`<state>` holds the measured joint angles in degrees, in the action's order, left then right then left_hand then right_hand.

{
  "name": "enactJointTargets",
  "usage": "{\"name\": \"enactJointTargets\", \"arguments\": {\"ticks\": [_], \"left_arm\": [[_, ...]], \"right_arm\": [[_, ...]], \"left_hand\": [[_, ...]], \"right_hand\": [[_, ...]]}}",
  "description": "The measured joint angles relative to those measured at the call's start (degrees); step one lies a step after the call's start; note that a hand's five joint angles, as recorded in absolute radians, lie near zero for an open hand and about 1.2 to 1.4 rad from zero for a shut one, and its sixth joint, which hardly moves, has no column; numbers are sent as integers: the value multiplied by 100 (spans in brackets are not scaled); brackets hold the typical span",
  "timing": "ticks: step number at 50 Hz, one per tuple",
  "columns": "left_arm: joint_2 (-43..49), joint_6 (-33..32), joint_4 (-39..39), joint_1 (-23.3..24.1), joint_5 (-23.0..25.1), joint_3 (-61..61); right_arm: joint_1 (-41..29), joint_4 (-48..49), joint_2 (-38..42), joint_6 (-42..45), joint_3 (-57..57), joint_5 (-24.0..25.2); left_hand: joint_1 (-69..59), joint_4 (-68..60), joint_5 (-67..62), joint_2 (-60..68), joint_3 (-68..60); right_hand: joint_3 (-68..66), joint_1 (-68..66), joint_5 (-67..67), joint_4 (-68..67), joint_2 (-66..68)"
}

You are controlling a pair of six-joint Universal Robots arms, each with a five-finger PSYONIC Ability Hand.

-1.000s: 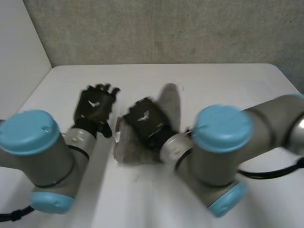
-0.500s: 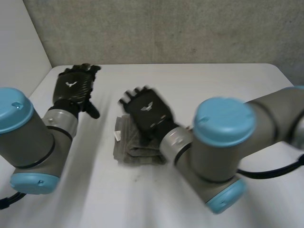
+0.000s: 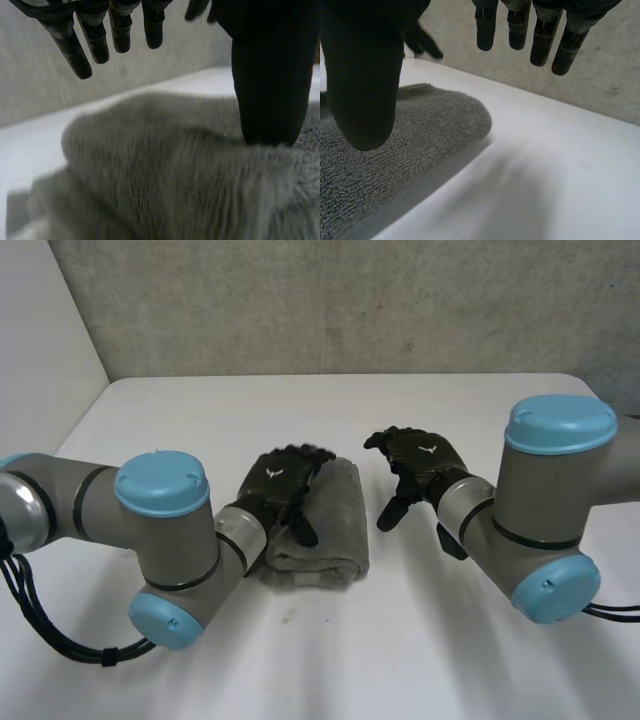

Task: Fold the towel.

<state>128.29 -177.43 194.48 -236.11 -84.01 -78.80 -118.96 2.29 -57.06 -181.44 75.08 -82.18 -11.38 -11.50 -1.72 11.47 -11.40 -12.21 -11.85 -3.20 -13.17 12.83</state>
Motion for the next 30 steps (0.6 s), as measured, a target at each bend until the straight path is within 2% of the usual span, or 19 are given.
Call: {"name": "enactJointTargets", "arguments": {"ticks": [12,21,26,30], "left_arm": [[36,-99,-372,-433,-304,-239],[-185,-912,-476,-541,-460,-646],[-410,-1065,-486,-501,-453,-701],[-745,-1084,-485,-427,-442,-686]], "right_arm": [[-265,-433,789,-42,-752,400],[-502,-804,1485,45,-1385,402],[-501,-972,1474,93,-1593,381],[-485,-1065,1148,127,-1717,319]], "left_hand": [[0,0,0,1,0],[2,6,0,-10,4],[18,11,0,-10,12],[19,13,0,-11,13]], "right_hand": [[0,0,1,0,0],[0,0,2,0,0],[0,0,2,0,0],[0,0,4,0,0]]}}
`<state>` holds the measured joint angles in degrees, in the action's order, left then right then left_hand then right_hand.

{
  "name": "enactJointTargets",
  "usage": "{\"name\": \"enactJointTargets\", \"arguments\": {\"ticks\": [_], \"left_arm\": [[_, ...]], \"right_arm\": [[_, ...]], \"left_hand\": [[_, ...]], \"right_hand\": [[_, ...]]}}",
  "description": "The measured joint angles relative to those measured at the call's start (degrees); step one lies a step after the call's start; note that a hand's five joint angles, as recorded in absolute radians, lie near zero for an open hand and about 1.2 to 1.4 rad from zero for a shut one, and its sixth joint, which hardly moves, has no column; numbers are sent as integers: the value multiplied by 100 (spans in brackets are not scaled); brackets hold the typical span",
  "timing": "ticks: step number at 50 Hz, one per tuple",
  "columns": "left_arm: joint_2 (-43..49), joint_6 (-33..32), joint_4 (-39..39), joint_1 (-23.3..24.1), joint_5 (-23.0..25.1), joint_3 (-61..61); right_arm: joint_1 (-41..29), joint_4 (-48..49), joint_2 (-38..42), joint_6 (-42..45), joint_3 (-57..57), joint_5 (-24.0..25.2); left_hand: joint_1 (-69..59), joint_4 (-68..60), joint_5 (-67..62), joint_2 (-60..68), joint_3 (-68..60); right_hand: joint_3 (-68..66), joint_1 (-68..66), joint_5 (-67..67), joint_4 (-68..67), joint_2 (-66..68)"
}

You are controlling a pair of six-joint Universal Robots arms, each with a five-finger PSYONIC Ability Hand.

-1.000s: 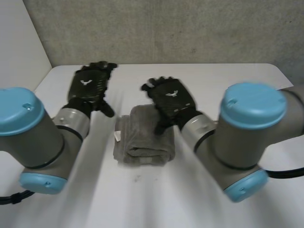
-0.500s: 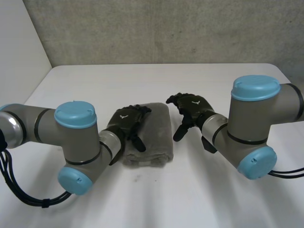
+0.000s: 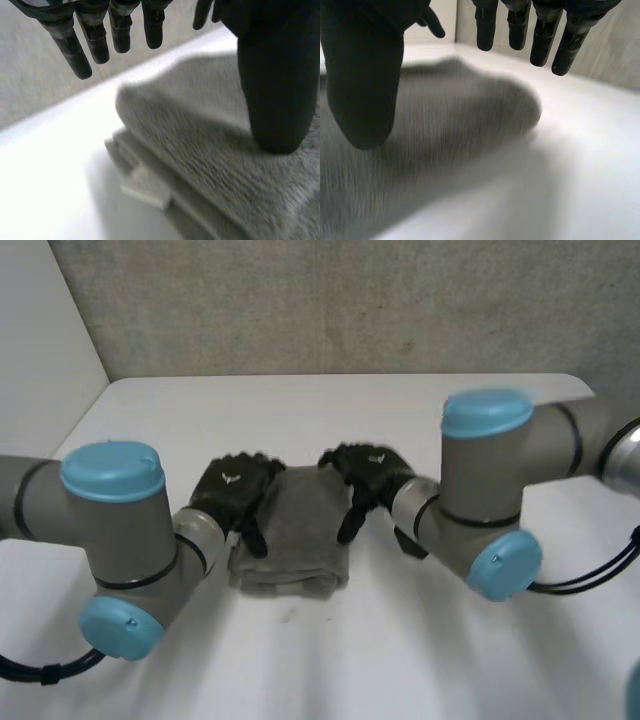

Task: Fold the towel.

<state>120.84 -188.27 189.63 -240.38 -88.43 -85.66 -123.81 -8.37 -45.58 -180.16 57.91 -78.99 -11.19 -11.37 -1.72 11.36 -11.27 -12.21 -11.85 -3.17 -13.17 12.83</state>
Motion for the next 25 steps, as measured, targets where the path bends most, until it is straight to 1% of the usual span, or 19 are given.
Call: {"name": "enactJointTargets", "arguments": {"ticks": [4,5,7,9,11,12,14,15,16,17,20,22,25], "left_arm": [[-592,20,-1,132,2,108],[-592,20,-1,132,2,108],[-1061,43,-10,169,-2,225],[-1387,73,-39,165,-4,312],[-1693,117,-94,134,-5,402],[-1693,117,-94,134,-5,402],[-2115,217,-259,30,-3,536],[-2258,278,-367,-31,1,591],[-2258,278,-367,-31,1,591],[-2449,419,-584,-158,9,684],[-2607,629,-866,-323,27,785],[-2720,912,-1192,-519,49,890],[-2755,1075,-1356,-623,60,939]], "right_arm": [[75,8,-739,18,19,-246],[75,8,-739,18,19,-246],[193,78,-1334,38,137,-529],[291,173,-1738,63,267,-726],[385,287,-2069,104,408,-879],[385,287,-2069,104,408,-879],[568,557,-2665,282,747,-1095],[632,657,-2854,372,883,-1143],[632,657,-2854,372,883,-1143],[737,804,-3123,553,1101,-1194],[863,960,-3404,813,1377,-1216],[979,1081,-3630,1085,1639,-1205],[1028,1121,-3717,1214,1767,-1188]], "left_hand": [[0,4,0,-5,0],[0,4,0,-5,0],[0,5,0,-6,0],[0,5,0,-5,0],[-3,5,0,-5,-1],[-3,5,0,-5,-1],[-14,5,0,-2,-7],[-13,5,0,-2,-7],[-13,5,0,-2,-7],[-9,5,0,-5,-5],[-7,5,0,-5,0],[0,5,0,-6,0],[0,7,0,-7,0]], "right_hand": [[0,0,0,0,0],[0,0,0,0,0],[0,0,0,0,0],[0,0,0,0,0],[0,0,0,0,0],[0,0,0,0,0],[0,0,0,0,0],[0,0,0,0,0],[0,0,0,0,0],[0,0,0,0,0],[0,0,0,0,0],[0,0,0,0,0],[0,0,0,0,0]]}}
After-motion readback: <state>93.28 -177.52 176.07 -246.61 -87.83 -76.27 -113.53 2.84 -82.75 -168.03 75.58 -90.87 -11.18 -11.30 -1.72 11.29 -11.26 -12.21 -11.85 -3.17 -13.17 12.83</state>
